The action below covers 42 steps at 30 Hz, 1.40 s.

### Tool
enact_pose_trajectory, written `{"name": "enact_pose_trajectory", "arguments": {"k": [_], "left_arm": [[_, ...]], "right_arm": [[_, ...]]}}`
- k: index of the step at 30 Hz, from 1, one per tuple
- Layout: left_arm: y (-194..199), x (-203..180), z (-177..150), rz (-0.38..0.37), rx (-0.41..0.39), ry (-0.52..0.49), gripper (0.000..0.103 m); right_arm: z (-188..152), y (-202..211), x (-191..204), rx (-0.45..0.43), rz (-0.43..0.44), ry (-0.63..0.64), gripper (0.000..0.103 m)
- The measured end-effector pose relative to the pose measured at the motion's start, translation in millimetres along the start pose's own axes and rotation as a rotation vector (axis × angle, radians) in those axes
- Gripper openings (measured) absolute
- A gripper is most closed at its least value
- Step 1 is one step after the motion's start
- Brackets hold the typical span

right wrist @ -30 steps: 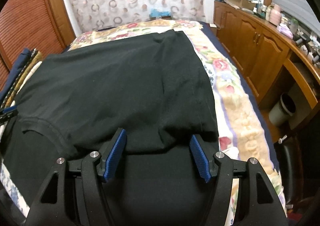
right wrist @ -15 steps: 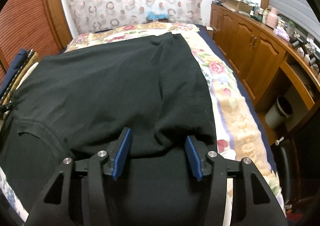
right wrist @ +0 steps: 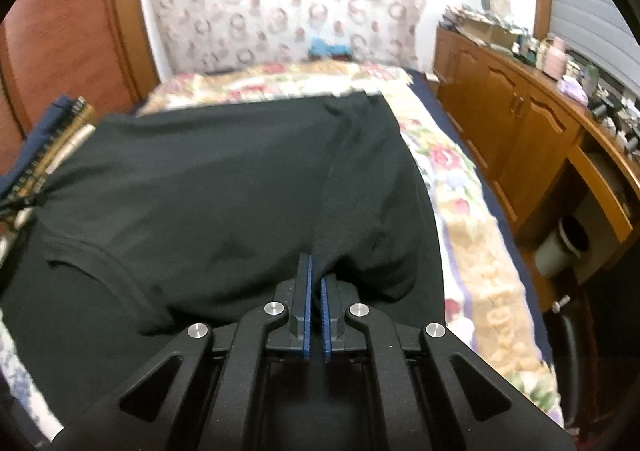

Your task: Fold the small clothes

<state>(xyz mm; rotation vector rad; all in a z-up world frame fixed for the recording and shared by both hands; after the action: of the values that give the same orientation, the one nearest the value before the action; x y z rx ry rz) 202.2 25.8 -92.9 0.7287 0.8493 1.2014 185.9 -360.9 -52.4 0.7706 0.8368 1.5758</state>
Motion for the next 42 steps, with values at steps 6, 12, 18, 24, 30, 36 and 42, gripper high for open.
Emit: {"name": "enact_pose_trajectory", "arguments": {"k": [6, 12, 18, 24, 30, 36, 42], "left_arm": [[32.8, -5.0, 5.2, -0.020, -0.087, -0.017, 0.002], [61.0, -5.3, -0.6, -0.008, -0.156, -0.030, 0.002], [85.0, 1.1, -19.1, -0.002, -0.195, -0.033, 0.002], [103.6, -0.6, -49.1, 0.001, -0.208, -0.055, 0.002], [105.8, -6.1, -73.1, 0.014, -0.177, -0.069, 0.003], [83.4, -4.0, -92.4, 0.049, -0.088, -0.086, 0.009], [78.7, 2.9, -105.1, 0.075, -0.072, -0.074, 0.033]], "right_arm": [[7.6, 36.6, -3.3, -0.106, 0.010, -0.005, 0.001], [6.6, 66.2, -1.7, -0.173, 0.016, -0.001, 0.001], [-9.4, 94.3, 3.2, -0.211, 0.023, 0.011, 0.001], [-33.8, 114.3, 6.4, -0.223, 0.021, 0.019, 0.001], [-64.5, 123.6, 9.3, -0.209, 0.010, 0.030, 0.001], [-92.0, 93.6, 5.7, -0.091, -0.025, 0.026, 0.001], [-95.6, 83.9, 2.8, -0.061, -0.073, 0.032, 0.013]]}}
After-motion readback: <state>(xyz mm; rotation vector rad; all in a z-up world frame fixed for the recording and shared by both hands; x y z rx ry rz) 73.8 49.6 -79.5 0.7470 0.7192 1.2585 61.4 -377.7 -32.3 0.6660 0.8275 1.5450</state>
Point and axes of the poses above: each gripper's, at about its wrist camera, not at the fingertips, and y roughly against the way its jaws point, x to its left, z to its top, the point moved 3 cm from there along -y, roughly the way its jaws point, and after that the axes turned 14 degrees about x, right-handed, at the moved point
